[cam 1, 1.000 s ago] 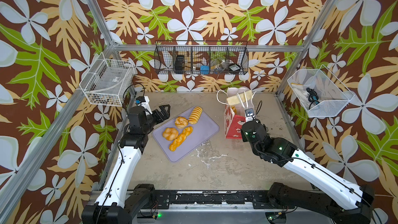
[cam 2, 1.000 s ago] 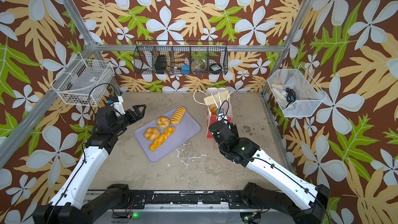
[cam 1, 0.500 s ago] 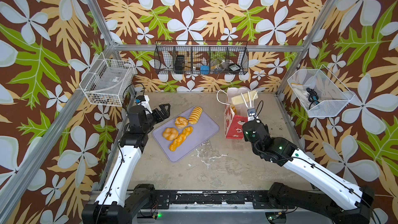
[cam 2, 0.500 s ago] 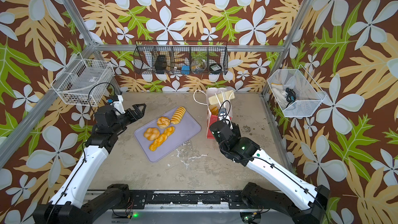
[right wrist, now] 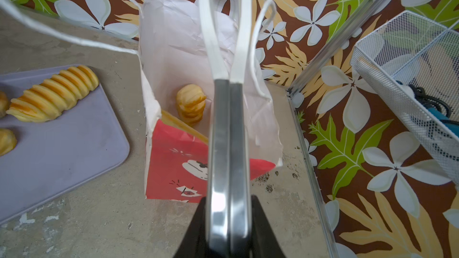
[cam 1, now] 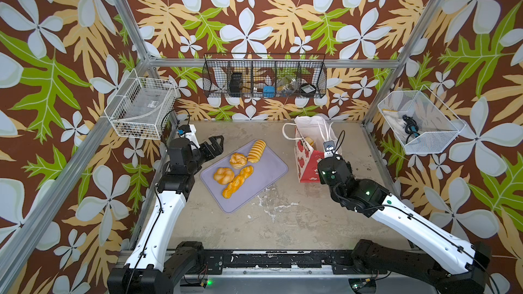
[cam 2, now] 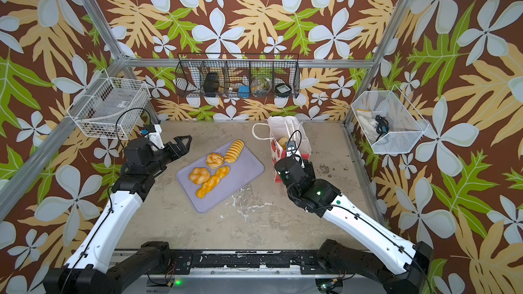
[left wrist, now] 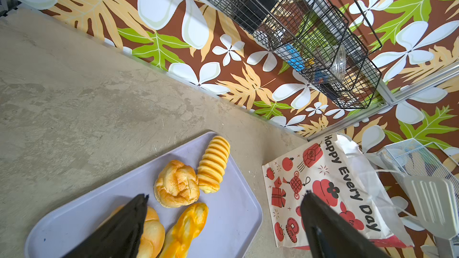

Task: Pack bread into a paper bag
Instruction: Place the fake bread in the paper bag, then pick up the fake bread from the plate.

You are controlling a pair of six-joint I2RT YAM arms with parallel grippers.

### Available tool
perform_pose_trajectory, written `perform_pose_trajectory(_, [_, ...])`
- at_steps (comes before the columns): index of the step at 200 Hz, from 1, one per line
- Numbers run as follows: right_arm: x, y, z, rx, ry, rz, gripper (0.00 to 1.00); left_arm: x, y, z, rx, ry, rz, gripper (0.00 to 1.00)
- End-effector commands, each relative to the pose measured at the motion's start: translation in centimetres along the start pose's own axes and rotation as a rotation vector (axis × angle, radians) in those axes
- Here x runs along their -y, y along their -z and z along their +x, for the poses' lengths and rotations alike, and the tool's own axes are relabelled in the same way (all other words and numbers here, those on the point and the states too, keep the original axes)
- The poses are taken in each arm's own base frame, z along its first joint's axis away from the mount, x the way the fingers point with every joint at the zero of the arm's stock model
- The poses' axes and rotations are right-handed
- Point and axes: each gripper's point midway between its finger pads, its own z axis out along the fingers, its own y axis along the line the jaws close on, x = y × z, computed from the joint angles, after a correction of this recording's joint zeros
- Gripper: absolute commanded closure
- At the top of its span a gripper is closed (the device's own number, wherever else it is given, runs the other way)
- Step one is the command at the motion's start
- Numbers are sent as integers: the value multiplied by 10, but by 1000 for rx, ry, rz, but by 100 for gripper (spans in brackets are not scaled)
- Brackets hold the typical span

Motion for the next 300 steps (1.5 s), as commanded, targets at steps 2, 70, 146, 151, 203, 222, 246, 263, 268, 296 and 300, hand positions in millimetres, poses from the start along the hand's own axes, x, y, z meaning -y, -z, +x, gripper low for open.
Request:
perform_pose_trajectory(2, [-1,4,-25,63,-14,-16,100,5,1,-4,14,-7,19,0])
perform_pose_trajectory(70, [-85,85,-96,265,50,-660,100,2,2,0,12,6,16,0])
perform_pose_trajectory(146, [-249,71,40,-76,282,-961,100,-3,0,6,2,20,5,0])
perform_pose_trajectory(151, [-253,63,50,-101,286,-942,100,-4,0,6,3,20,3,0])
perform_pose_trajectory(203, [-284,2,69,-145,334,-771,100,-4,-3,6,-3,20,1,0])
perform_pose_trajectory(222, [-286,-16,61,-153,297,-761,80,-4,-3,6,-4,18,2,0])
perform_pose_trajectory(246, [-285,-32,51,-156,263,-762,60,-4,-1,4,1,9,-1,0])
perform_pose_trajectory(263, [-288,-41,51,-166,275,-762,52,-3,-1,3,2,4,-3,0])
perform_pose_trajectory(268, [-290,-43,51,-166,280,-763,51,-4,-1,3,2,3,-4,0])
perform_pose_trajectory(296, [-303,-49,47,-163,300,-783,45,-4,-1,3,2,-2,-6,0])
perform_pose_trajectory(300, [-305,-50,45,-161,302,-781,45,-4,-1,3,2,-2,-6,0])
